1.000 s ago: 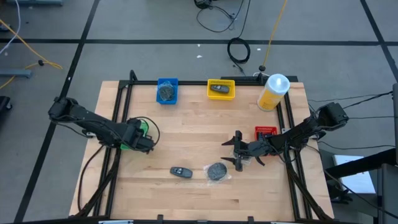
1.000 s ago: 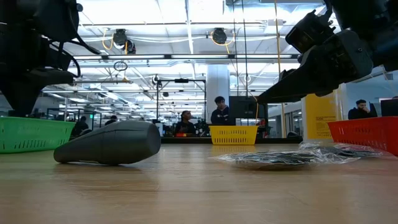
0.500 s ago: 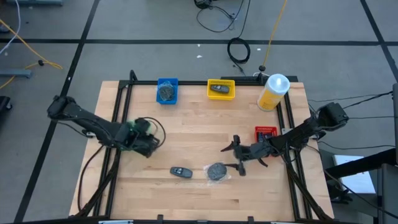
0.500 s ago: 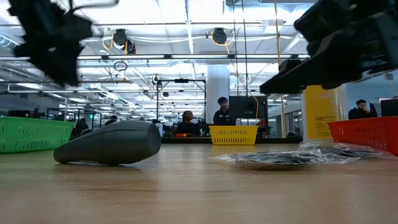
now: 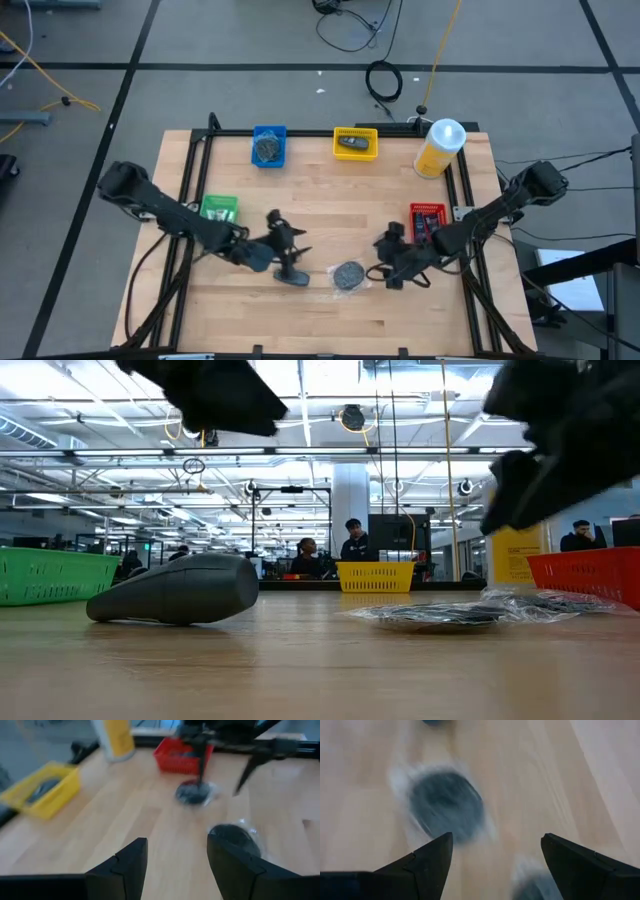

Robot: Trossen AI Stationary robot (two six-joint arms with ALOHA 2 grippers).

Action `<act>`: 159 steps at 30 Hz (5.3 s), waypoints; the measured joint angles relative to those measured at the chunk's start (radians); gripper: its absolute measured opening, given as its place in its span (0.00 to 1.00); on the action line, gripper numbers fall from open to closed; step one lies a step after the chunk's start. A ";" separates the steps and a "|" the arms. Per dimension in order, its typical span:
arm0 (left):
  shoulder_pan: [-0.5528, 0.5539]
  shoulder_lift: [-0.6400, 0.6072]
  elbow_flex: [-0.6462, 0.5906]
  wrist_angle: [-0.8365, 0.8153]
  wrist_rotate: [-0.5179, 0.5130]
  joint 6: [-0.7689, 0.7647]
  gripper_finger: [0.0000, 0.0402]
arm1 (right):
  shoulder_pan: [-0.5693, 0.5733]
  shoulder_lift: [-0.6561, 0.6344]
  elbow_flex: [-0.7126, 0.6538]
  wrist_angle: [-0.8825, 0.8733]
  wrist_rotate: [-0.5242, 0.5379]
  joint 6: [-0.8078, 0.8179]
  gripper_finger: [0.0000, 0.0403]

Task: Pick & Place Travel size toiletries
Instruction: Put the black hairbrush into the blue bin, then put the right black hairbrush into the blue bin

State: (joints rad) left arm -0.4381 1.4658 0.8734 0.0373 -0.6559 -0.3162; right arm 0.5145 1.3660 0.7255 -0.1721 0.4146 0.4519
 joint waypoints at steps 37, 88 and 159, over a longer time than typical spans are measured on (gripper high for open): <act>0.108 0.212 -0.001 0.299 0.096 -0.175 0.50 | -0.335 0.003 -0.152 0.207 -0.306 -0.231 0.12; 0.250 0.192 -0.001 0.484 0.239 0.118 0.52 | -0.192 0.064 -0.149 0.762 0.261 -0.645 0.00; 0.991 -0.036 0.122 -0.683 0.191 0.893 0.47 | -0.093 0.017 -0.148 0.810 0.447 -0.752 0.28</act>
State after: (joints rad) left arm 0.5532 1.4294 0.9954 -0.6459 -0.4652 0.5772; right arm 0.4211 1.3834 0.5777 0.6380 0.8619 -0.3000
